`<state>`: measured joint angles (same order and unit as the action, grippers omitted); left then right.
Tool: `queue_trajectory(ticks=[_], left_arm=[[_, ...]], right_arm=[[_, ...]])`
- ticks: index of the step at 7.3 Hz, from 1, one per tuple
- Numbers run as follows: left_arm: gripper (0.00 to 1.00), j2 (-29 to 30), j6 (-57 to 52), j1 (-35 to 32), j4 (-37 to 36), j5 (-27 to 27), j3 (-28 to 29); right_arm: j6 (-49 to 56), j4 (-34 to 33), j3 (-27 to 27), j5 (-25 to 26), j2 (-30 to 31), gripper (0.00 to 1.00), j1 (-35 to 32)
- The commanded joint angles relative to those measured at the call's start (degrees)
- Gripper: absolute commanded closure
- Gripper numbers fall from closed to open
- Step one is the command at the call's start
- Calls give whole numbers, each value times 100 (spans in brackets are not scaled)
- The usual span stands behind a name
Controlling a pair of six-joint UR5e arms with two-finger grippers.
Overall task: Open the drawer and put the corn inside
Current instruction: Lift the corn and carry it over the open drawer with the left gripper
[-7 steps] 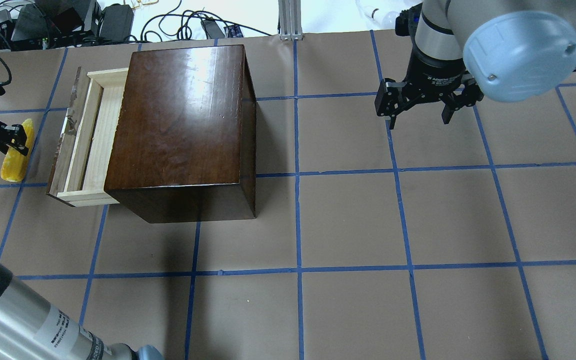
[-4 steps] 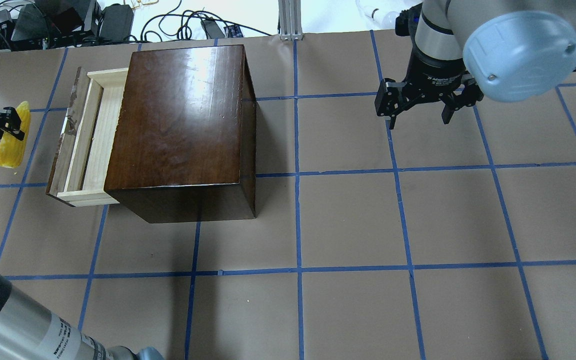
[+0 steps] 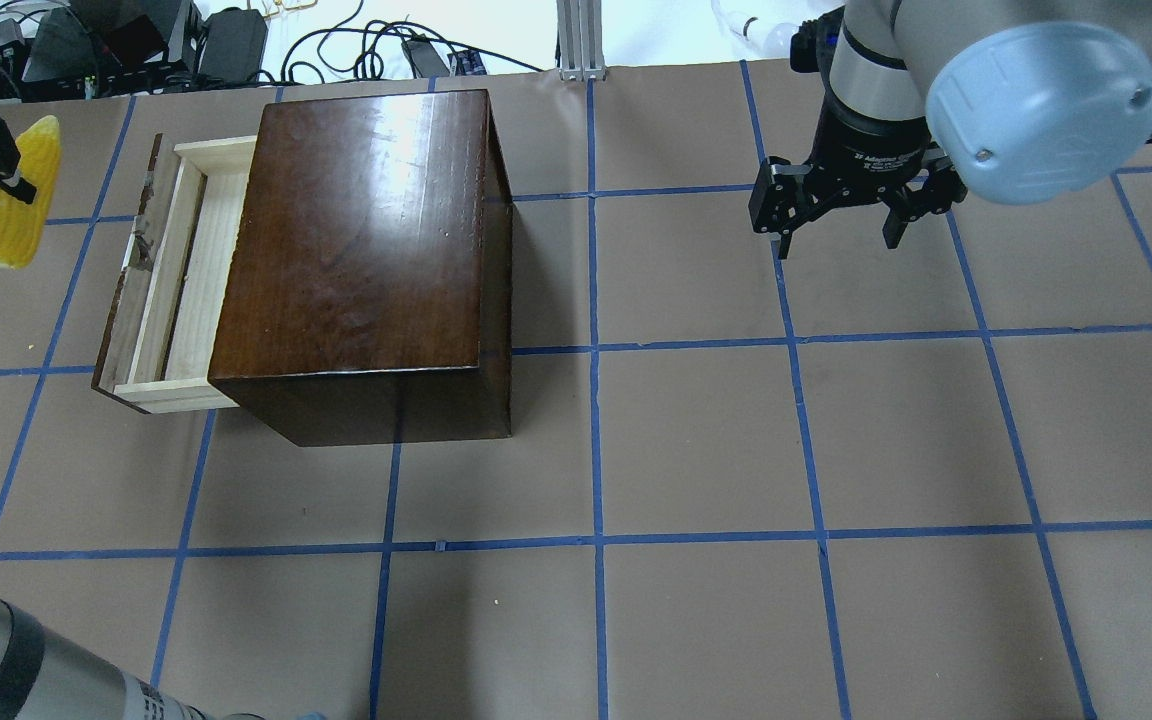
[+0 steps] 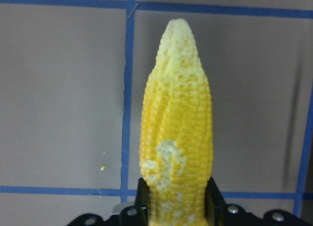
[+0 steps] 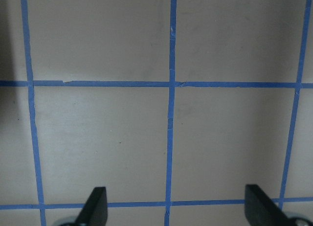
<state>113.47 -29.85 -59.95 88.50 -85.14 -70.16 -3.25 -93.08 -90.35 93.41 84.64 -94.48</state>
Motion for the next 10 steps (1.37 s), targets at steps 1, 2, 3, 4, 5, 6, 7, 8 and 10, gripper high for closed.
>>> queue_trajectory(ticks=[1,2,3,4,5,6,7,8,10], left_arm=[[100,-211,540,-550,202,23,12],[100,-194,985,-831,202,41,-23],[100,-203,1268,-1095,202,41,-154],[100,-151,1279,-1132,159,50,-382],[100,-98,1236,-1133,2,41,-619],[100,-80,1218,-1133,-209,24,-752],[100,-54,1209,-1124,-307,-3,-840],[100,-10,1201,-1115,-316,-3,-902],[97,113,1244,-1115,-439,41,-964]], right_arm=[[0,0,0,-7,0,0,0],[0,0,0,-7,0,0,0],[0,0,0,-7,0,0,0],[0,0,0,-7,0,0,0],[0,0,0,2,0,0,0],[0,0,0,2,0,0,0],[0,0,0,2,0,0,0],[0,0,0,2,0,0,0],[0,0,0,10,0,0,0]])
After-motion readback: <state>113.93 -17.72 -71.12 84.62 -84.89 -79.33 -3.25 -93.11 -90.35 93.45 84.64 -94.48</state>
